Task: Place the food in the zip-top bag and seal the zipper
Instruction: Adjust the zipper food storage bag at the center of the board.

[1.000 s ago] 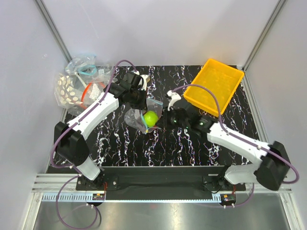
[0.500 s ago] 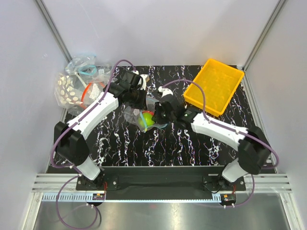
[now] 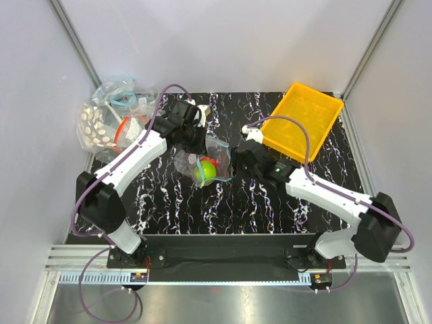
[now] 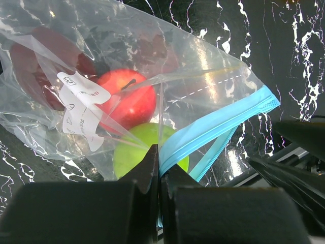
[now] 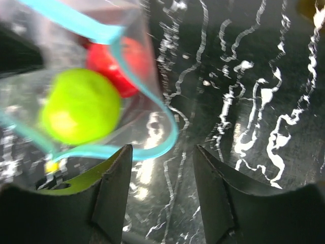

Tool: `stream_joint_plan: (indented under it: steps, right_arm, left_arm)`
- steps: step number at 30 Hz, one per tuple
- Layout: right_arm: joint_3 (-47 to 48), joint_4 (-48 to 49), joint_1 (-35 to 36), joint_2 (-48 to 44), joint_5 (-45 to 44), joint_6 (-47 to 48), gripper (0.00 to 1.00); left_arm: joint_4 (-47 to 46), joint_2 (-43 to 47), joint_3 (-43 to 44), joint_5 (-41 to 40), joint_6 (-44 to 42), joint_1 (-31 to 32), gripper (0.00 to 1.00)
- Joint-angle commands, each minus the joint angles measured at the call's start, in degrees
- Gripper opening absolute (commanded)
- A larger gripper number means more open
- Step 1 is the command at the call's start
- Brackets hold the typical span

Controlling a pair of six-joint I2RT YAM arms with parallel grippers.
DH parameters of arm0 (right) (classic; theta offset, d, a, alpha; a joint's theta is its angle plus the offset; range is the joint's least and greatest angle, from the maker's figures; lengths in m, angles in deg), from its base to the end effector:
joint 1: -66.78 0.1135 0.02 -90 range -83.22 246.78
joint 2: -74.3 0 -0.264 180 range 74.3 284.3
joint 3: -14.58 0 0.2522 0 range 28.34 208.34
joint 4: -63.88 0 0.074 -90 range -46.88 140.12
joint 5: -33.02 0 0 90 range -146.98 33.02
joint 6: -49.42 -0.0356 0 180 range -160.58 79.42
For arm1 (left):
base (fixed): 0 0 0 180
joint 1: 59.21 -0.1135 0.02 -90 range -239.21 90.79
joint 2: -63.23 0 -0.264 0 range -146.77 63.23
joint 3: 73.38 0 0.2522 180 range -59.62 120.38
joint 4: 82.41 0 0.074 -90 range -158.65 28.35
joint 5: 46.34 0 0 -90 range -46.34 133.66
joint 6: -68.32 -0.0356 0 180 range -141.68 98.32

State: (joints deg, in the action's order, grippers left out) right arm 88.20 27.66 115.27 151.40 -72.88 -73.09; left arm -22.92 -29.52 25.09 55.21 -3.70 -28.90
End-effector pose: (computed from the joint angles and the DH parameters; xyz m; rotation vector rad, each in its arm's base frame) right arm 0.2035 0.2152 0.2864 -0.1679 2.2651 0.4504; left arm 0.2968 -0.1818 0.3145 0.3625 2.5596 -0.5842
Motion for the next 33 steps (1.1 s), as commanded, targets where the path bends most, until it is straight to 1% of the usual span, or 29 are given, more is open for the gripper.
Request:
stream_joint_plan:
  steps: [1,4,6,7,8,9,10,11,13,14,17,18,19,20,22,24,25,26,28,29,31,32,33]
  right_arm:
    - [0.6,0.1,-0.1,4.2,-5.0,-1.9,0.58]
    - [0.4,3.3,-0.9,8.5,-3.9,-2.7,0.58]
    - [0.6,4.8,-1.4,11.3,-3.0,-3.3,0.56]
    - [1.0,4.7,-1.4,12.2,-3.2,-3.4,0.47]
    - [1.7,4.4,-1.4,13.0,-3.1,-3.7,0.42]
    - [1.9,4.2,-1.4,12.7,-2.9,-3.7,0.34]
    - [1.8,4.2,-1.5,12.2,-2.7,-3.8,0.2]
    - [1.8,3.7,-1.5,10.4,-2.6,-3.8,0.12]
    - [3.7,1.6,-1.5,8.3,-3.2,-3.5,0.02]
    - [4.7,-1.2,-1.5,6.2,-3.1,-2.5,0.0]
    - [10.6,-5.9,-0.5,2.5,-1.1,0.0,0.0]
    - [12.5,-7.3,-0.2,1.7,-0.8,0.5,0.0]
    - [16.8,-8.9,0.7,0.9,-0.6,1.3,0.0]
    - [19.0,-11.9,1.2,0.8,0.1,1.7,0.0]
    - [24.2,-14.2,1.4,1.4,2.0,2.5,0.0]
    - [26.8,-18.7,1.4,3.3,1.7,3.1,0.0]
    - [27.8,-20.0,1.4,5.6,1.2,4.1,0.0]
    - [27.9,-21.9,1.3,6.6,-0.6,4.4,0.0]
    - [26.7,-21.8,1.1,7.9,-0.8,4.6,0.0]
    - [26.3,-21.5,1.1,7.8,0.2,4.5,0.0]
    - [27.1,-21.7,1.2,5.8,1.7,2.9,0.0]
    - [27.3,-21.1,1.3,4.5,4.3,2.8,0.0]
    - [27.3,-20.2,1.3,3.2,5.3,2.7,0.0]
  left_arm:
    - [-1.6,1.3,0.3,1.5,-0.1,-0.3,0.0]
    - [-1.6,1.4,0.4,1.4,-0.2,-0.3,0.0]
    - [-1.6,1.5,0.4,1.3,-0.3,-0.2,0.0]
    - [-1.4,1.5,0.5,1.2,-0.4,-0.3,0.0]
    - [-1.4,1.5,0.5,0.9,-0.4,-0.3,0.0]
    - [-1.4,1.5,0.5,0.7,-0.4,-0.2,0.0]
    - [-1.2,1.5,0.5,0.1,-0.5,-0.3,0.0]
    - [-0.7,1.3,1.7,-0.3,-0.4,-0.2,0.0]
    - [1.5,1.1,3.4,-1.8,-0.5,0.4,0.0]
    - [2.6,0.7,5.6,-2.6,-0.6,1.3,0.0]
    - [6.9,0.6,9.5,-7.1,-0.3,4.0,0.0]
    - [8.8,0.7,12.1,-9.2,-0.1,4.6,0.0]
    - [9.5,1.0,13.0,-9.7,0.0,5.6,0.0]
    - [10.3,1.6,14.0,-10.1,0.2,6.1,0.0]
    - [13.6,2.0,17.1,-12.8,0.2,7.6,0.0]
    - [18.6,1.4,20.3,-15.2,0.2,8.7,0.0]
    - [19.9,1.3,24.1,-15.9,0.4,9.6,0.0]
    - [21.1,1.4,25.7,-16.3,0.7,10.0,0.0]
    - [23.0,2.3,28.8,-16.7,1.6,11.2,0.0]
    - [22.9,2.8,28.5,-16.5,2.0,11.4,0.0]
    - [19.8,4.1,25.0,-15.1,2.4,11.5,0.0]
    - [18.1,5.4,18.1,-14.6,2.7,11.4,0.0]
    - [13.8,5.8,14.6,-13.8,2.9,11.4,0.0]
